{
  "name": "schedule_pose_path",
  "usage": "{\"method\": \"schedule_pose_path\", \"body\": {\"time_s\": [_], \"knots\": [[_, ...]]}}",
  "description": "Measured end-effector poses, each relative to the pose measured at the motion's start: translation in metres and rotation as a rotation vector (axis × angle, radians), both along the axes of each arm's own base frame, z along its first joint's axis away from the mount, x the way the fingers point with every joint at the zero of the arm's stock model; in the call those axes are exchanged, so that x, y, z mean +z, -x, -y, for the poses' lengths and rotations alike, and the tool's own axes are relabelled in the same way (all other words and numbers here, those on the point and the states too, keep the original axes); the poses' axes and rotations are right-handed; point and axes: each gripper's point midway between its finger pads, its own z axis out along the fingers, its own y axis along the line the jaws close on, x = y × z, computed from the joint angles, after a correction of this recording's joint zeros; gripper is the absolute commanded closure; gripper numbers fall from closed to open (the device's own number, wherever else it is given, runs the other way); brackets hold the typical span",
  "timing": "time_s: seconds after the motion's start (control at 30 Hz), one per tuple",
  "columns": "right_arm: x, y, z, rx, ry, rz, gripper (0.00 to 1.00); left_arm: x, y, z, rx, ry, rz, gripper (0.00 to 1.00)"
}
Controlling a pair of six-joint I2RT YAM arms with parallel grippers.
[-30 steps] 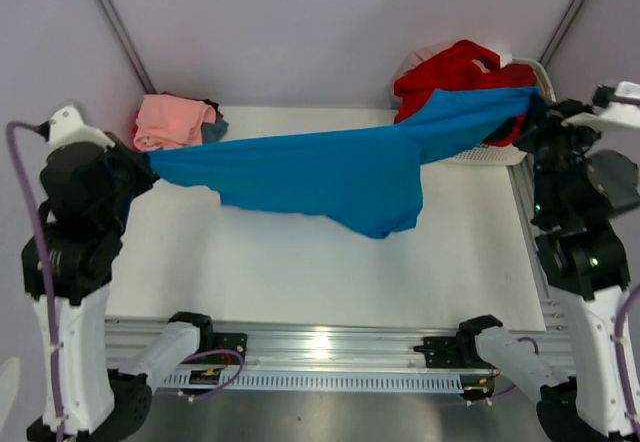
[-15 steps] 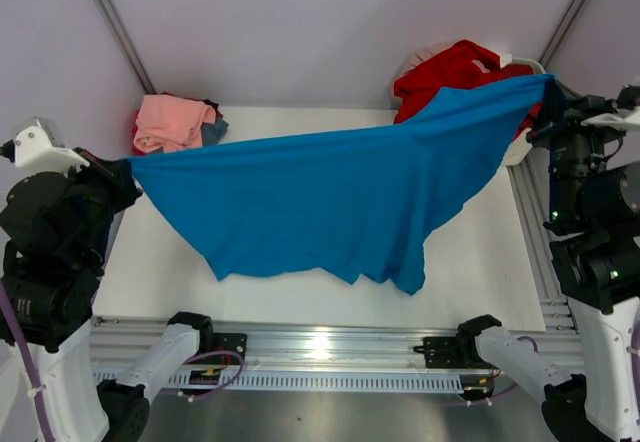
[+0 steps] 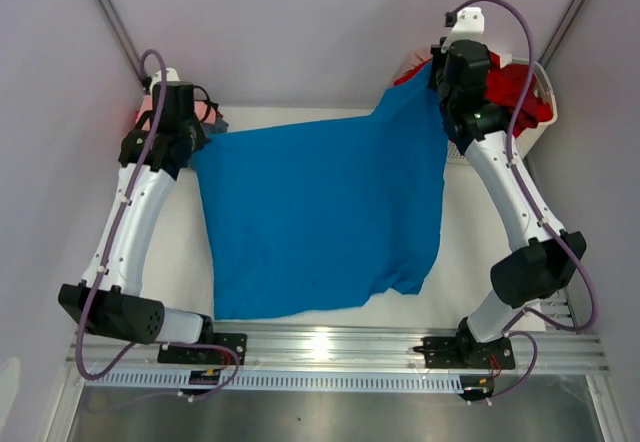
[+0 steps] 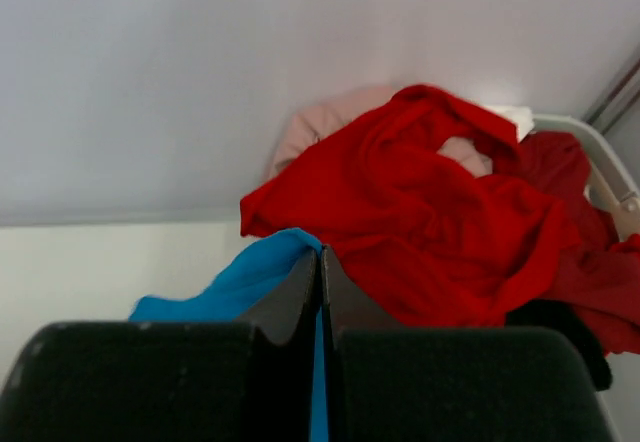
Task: Fold and stack the t-shirts
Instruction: Flatten out the tshirt
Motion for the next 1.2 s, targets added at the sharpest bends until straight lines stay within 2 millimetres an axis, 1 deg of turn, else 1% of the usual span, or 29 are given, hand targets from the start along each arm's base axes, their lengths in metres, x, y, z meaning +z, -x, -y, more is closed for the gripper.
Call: {"method": "schedule_pose_path", "body": {"time_s": [0.03, 0.07, 0.1, 0.13, 0.2, 0.23, 0.27, 0.3, 0.33, 0.43, 0.5, 0.57, 0.6, 0.63, 0.7, 0.77, 0.83, 0.87, 0.93, 0.97, 1.0, 1.03, 1.07, 1.17, 1.2], "knots": [[-0.009, -0.004, -0.003, 0.012, 0.008, -0.024, 1.0, 0.0, -0.002, 0.003, -0.015, -0.005, 0.002, 1.0], [-0.012, -0.006, -0.005, 0.021, 0.016, -0.037, 1.0, 0.005, -0.001, 0.007, -0.036, -0.013, 0.02, 1.0], [-0.009, -0.005, -0.008, 0.033, 0.019, -0.032, 1.0, 0.012, -0.001, 0.01, -0.053, -0.015, 0.047, 1.0], [0.0, -0.004, -0.009, 0.041, 0.021, -0.017, 1.0, 0.021, 0.002, 0.013, -0.074, -0.018, 0.084, 1.0], [0.029, 0.003, -0.013, 0.059, 0.016, 0.048, 1.0, 0.037, 0.013, 0.018, -0.105, -0.026, 0.154, 1.0], [0.046, 0.009, -0.014, 0.067, 0.014, 0.088, 1.0, 0.041, 0.022, 0.019, -0.113, -0.03, 0.177, 1.0], [0.062, 0.017, -0.015, 0.075, 0.013, 0.126, 1.0, 0.043, 0.028, 0.02, -0.113, -0.031, 0.199, 1.0], [0.079, 0.027, -0.016, 0.085, 0.013, 0.163, 1.0, 0.04, 0.036, 0.02, -0.115, -0.031, 0.207, 1.0], [0.096, 0.037, -0.016, 0.091, 0.011, 0.202, 1.0, 0.032, 0.041, 0.019, -0.116, -0.035, 0.199, 1.0], [0.146, 0.071, -0.016, 0.114, -0.005, 0.32, 1.0, -0.003, 0.054, 0.018, -0.113, -0.048, 0.13, 1.0], [0.169, 0.092, -0.014, 0.125, -0.009, 0.373, 1.0, -0.03, 0.057, 0.02, -0.118, -0.053, 0.071, 1.0], [0.187, 0.114, -0.013, 0.137, -0.01, 0.417, 1.0, -0.057, 0.061, 0.021, -0.121, -0.06, -0.007, 1.0], [0.195, 0.126, -0.013, 0.148, -0.011, 0.435, 1.0, -0.065, 0.064, 0.022, -0.121, -0.061, -0.037, 1.0], [0.2, 0.136, -0.013, 0.157, -0.01, 0.447, 1.0, -0.07, 0.067, 0.022, -0.123, -0.06, -0.058, 1.0], [0.205, 0.155, -0.01, 0.163, -0.009, 0.465, 1.0, -0.068, 0.073, 0.024, -0.125, -0.053, -0.057, 1.0], [0.205, 0.174, -0.001, 0.157, -0.004, 0.468, 1.0, -0.059, 0.084, 0.023, -0.128, -0.053, -0.043, 0.99], [0.201, 0.195, 0.012, 0.145, -0.004, 0.466, 1.0, -0.041, 0.097, 0.02, -0.127, -0.052, -0.014, 1.0], [0.199, 0.204, 0.017, 0.141, -0.005, 0.464, 1.0, -0.025, 0.104, 0.017, -0.121, -0.043, 0.02, 1.0], [0.198, 0.23, 0.031, 0.135, -0.009, 0.47, 1.0, 0.009, 0.121, 0.009, -0.103, -0.021, 0.104, 0.99], [0.199, 0.242, 0.038, 0.132, -0.014, 0.477, 1.0, 0.022, 0.129, 0.006, -0.096, -0.008, 0.141, 1.0], [0.203, 0.256, 0.045, 0.131, -0.022, 0.493, 1.0, 0.041, 0.144, 0.002, -0.093, 0.008, 0.189, 1.0], [0.206, 0.267, 0.05, 0.131, -0.03, 0.508, 1.0, 0.054, 0.153, -0.001, -0.09, 0.022, 0.226, 1.0], [0.213, 0.288, 0.06, 0.135, -0.047, 0.542, 1.0, 0.072, 0.166, -0.006, -0.084, 0.035, 0.277, 1.0], [0.222, 0.325, 0.074, 0.153, -0.083, 0.601, 1.0, 0.111, 0.202, -0.022, -0.061, 0.063, 0.404, 1.0], [0.225, 0.335, 0.078, 0.161, -0.096, 0.623, 1.0, 0.12, 0.21, -0.026, -0.056, 0.071, 0.434, 1.0]]}}
